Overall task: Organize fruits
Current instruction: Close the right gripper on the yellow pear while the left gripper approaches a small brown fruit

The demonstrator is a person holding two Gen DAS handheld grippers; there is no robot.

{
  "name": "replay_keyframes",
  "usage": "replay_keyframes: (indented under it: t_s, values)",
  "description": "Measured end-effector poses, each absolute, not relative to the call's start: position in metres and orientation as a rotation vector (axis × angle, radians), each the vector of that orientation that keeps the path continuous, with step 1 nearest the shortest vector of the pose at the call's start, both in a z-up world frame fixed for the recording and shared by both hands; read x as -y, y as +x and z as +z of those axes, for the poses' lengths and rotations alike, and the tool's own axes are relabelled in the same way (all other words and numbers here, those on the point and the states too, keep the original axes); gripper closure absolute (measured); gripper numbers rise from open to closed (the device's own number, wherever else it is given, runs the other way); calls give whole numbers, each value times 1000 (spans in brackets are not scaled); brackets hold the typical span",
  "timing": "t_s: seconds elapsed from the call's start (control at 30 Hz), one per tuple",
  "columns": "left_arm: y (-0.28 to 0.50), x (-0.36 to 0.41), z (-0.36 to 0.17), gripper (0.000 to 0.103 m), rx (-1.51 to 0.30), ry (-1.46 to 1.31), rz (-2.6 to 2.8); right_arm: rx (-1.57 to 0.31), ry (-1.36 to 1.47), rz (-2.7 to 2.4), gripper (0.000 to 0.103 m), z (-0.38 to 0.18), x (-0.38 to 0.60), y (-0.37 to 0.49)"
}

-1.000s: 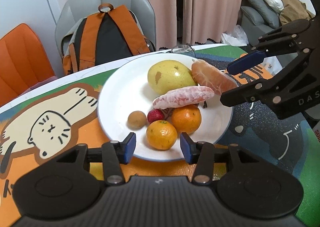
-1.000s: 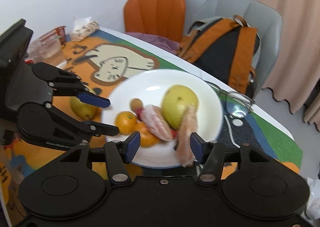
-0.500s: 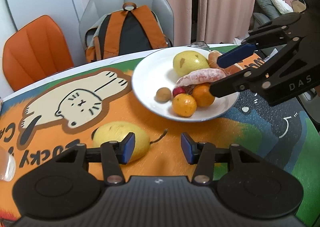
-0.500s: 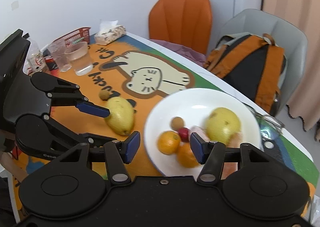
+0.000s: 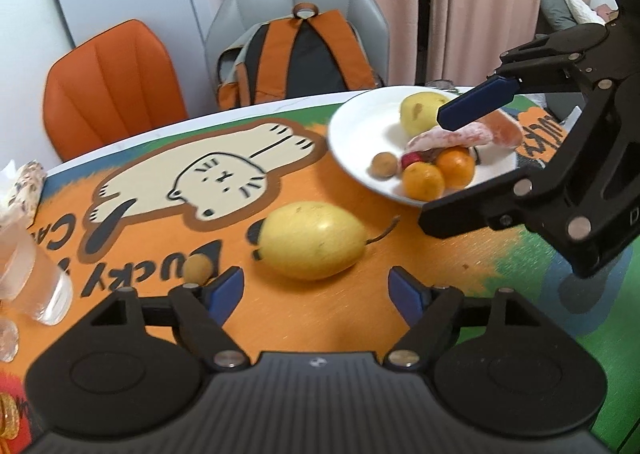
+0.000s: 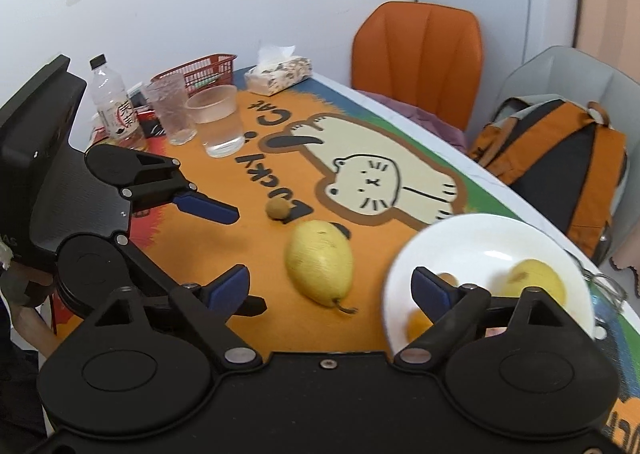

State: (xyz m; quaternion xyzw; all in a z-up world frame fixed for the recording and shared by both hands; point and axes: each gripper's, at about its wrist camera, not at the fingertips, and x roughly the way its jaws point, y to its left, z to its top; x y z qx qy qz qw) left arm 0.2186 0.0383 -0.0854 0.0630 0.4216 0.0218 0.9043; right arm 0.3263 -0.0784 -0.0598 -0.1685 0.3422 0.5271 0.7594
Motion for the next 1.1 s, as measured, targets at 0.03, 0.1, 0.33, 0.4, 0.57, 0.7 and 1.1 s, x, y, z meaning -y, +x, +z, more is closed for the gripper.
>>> replay_keyframes:
  t_s: [0.03,0.1,0.33,0.4,0.57,0.7,1.1]
  values:
    - [217,-41,-86,25,-871,133,51,-752,-366,1158,13,-61,74,325]
    - [214,-47,-87,24,-874,141,58,-759,-368,1165,13,-62,66,323]
    - [210,-71,-95,19,-896,142,74,-764,-381,1173,9,-68,39,318]
    - [210,-78,-98,19,-899,139,72,-762,-391,1173,9,-71,33,317]
    - [214,-95,-106,19,-907,140,55,-752,-422,1187,9,-81,23,315]
    - [219,-106,-112,19,-911,144,37,-731,-468,1190,11,-90,14,313]
    - [237,-130,-132,19,-922,180,7,-706,-558,1157,15,-116,-11,316]
